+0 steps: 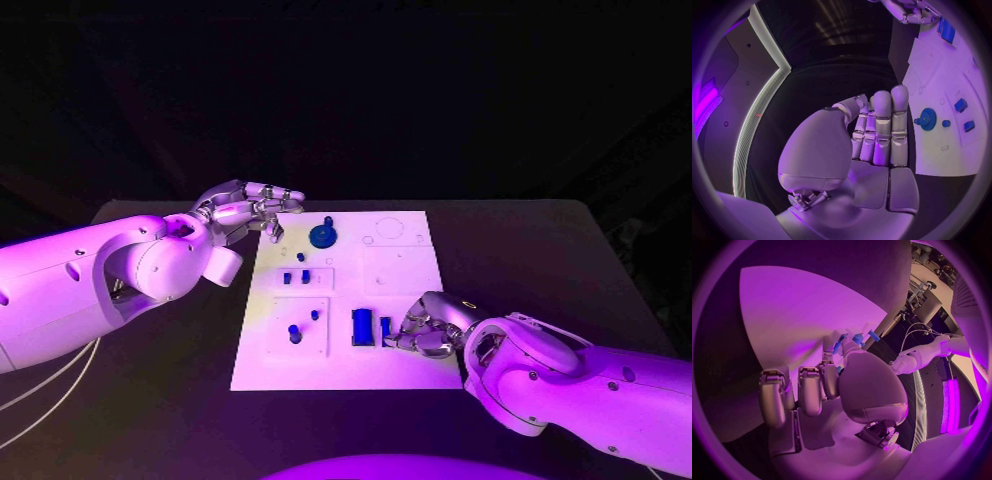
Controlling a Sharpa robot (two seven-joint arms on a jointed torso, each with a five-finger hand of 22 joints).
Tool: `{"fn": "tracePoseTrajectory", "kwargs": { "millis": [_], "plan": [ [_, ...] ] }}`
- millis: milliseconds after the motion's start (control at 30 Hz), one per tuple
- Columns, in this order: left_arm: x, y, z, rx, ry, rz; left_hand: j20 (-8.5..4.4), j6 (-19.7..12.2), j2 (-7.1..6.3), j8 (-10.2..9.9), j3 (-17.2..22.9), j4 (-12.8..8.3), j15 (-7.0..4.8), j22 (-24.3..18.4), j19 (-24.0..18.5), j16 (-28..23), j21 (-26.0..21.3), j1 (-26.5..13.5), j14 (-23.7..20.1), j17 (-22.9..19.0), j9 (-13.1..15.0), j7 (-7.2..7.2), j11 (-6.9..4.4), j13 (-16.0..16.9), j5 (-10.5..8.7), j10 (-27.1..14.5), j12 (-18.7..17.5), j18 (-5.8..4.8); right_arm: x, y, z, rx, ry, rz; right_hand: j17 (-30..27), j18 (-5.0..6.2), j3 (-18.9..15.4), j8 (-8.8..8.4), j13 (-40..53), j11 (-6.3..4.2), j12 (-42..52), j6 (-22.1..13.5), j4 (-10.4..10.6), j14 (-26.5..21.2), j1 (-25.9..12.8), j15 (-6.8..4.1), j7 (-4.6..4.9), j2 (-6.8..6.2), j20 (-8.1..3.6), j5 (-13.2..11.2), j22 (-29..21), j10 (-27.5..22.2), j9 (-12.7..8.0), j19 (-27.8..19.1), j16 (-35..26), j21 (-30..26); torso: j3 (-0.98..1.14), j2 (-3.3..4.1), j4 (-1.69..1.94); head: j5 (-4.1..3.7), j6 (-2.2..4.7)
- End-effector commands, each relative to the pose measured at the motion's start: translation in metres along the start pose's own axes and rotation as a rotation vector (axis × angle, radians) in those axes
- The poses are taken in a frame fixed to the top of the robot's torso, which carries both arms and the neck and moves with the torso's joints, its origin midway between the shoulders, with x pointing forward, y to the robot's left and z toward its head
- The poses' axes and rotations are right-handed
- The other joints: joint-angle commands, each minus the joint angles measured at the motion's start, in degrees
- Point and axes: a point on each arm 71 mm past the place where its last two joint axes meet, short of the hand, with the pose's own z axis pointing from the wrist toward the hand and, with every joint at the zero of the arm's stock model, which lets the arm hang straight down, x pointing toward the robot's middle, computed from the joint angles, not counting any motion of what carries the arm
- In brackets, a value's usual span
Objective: Assemble the parts on the task board
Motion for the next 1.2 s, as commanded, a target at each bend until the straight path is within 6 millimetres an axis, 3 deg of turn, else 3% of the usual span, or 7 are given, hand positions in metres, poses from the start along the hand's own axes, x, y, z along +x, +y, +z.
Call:
{"fn": "tracePoseTrajectory", "kwargs": {
  "millis": [33, 400, 533, 667, 800, 1000, 1200],
  "plan": [
    [0.002, -0.001, 0.000, 0.006, 0.019, 0.000, 0.32, -0.4, 0.35, -0.3, -0.1, 0.2, -0.03, -0.1, 0.0, 0.2, -0.3, -0.4, -0.5, -0.1, -0.1, -0.08, -0.05, 0.1, 0.19, -0.4, 0.2, 0.88, 0.000, 0.002, -0.003, -0.025, -0.015, -0.002, 10.2, -0.38, -0.4, -0.19, 6.3, -0.09, 0.1, -0.3, -0.1, 4.9, 0.5, -0.21, 0.28, -0.09, -0.23, -0.1, 15.1, 0.7, 0.0, 6.0, 0.2, 0.3, 0.01, -0.06, -0.05, 0.05, 0.09],
    [0.002, 0.002, 0.002, 0.011, 0.009, -0.006, 0.34, -0.4, 0.42, -0.3, -0.2, 0.4, 0.00, -0.1, 0.0, 0.2, -0.4, -0.7, -0.5, -0.2, -0.1, -0.04, -0.01, 0.1, 0.14, -0.5, 0.3, 0.87, -0.039, -0.002, -0.004, -0.158, -0.115, 0.247, 3.1, 1.05, -3.7, -3.60, 0.0, 1.90, -10.6, -5.3, 0.3, 3.0, 2.2, 1.36, 2.63, 0.16, 1.00, 1.2, 13.0, -4.7, -1.6, 3.6, -5.6, -6.6, -0.52, -0.84, -0.17, -0.29, 1.05],
    [0.001, 0.005, 0.004, 0.023, -0.011, -0.027, 0.41, -0.5, 0.29, -0.3, -0.6, 0.9, 0.08, -0.6, -0.1, 0.3, -0.9, -1.4, -0.6, -0.3, -0.1, -0.03, 0.03, 0.1, 0.07, -0.6, 0.4, 0.91, -0.061, -0.015, 0.009, -0.159, -0.131, 0.418, -8.7, 4.20, -3.9, -5.07, -12.5, 2.91, -30.2, -7.1, -0.8, -0.7, 6.5, 2.22, 3.90, 1.49, 1.91, 1.9, 7.4, -15.0, -2.4, -2.5, -16.7, -23.6, -1.03, -1.65, -0.24, -0.64, 1.83],
    [0.000, 0.010, 0.009, 0.045, -0.052, -0.062, 0.76, -0.7, -0.25, -0.3, -2.1, 2.1, 0.43, -5.1, -3.0, -0.7, -5.8, -2.7, -2.9, -1.1, -0.2, 0.01, 0.07, 0.1, 0.04, -0.8, 0.7, 1.66, -0.085, -0.033, 0.030, -0.140, -0.142, 0.621, -31.3, 9.29, -2.7, -7.02, -23.6, 4.70, -44.8, -10.1, -2.0, -10.4, 11.5, 4.07, 5.67, 2.78, 3.38, -0.7, -6.2, -23.4, -3.6, -15.5, -42.0, -57.4, -1.73, -2.88, -0.18, -0.87, 3.65],
    [-0.003, 0.014, 0.016, 0.071, -0.108, -0.098, 1.78, -1.0, -0.45, -0.3, -3.4, 3.0, 1.50, -8.0, -8.0, -6.4, -11.3, -3.0, -9.6, -4.4, -0.3, 0.54, 0.82, -0.5, 0.07, -2.1, 0.2, 1.51, -0.101, -0.044, 0.049, -0.149, -0.162, 0.744, -36.9, 10.20, -1.9, -8.51, -34.1, 5.92, -53.7, -11.3, -1.5, -13.6, 14.0, 5.59, 6.82, 3.17, 5.04, -2.8, -15.2, -25.1, -5.5, -19.7, -53.2, -69.8, -2.43, -4.12, -0.28, -1.08, 6.01],
    [-0.009, 0.025, 0.030, 0.115, -0.186, -0.138, 6.00, -2.7, -0.66, -1.0, -6.0, 5.4, 5.52, -16.3, -18.9, -25.3, -25.3, -4.0, -20.0, -14.0, -0.9, 1.52, 2.88, -2.8, 0.08, -4.4, -1.6, -0.14, -0.122, -0.048, 0.080, -0.218, -0.209, 0.796, -46.9, 9.91, -0.6, -11.78, -49.3, 8.29, -63.7, -10.9, -0.9, -21.3, 16.4, 9.15, 7.51, 2.74, 8.76, -5.7, -27.1, -24.0, -9.1, -26.1, -70.5, -81.7, -2.79, -5.40, -0.78, -0.84, 9.90],
    [-0.011, 0.034, 0.047, 0.143, -0.265, -0.146, 10.77, -6.9, 0.52, -2.9, -10.8, 6.5, 9.27, -24.6, -28.0, -40.1, -37.6, -4.0, -27.2, -20.9, -2.8, 1.90, 5.41, -5.4, 0.10, -9.4, -5.7, -2.01, -0.134, -0.052, 0.105, -0.250, -0.252, 0.818, -54.5, 10.00, -1.3, -13.00, -58.1, 10.88, -69.1, -12.6, -1.7, -25.8, 16.0, 12.25, 7.60, 2.86, 12.07, -6.7, -36.4, -25.5, -12.8, -31.1, -79.6, -86.4, -2.73, -6.60, -0.60, -0.33, 10.62]
  ]
}}
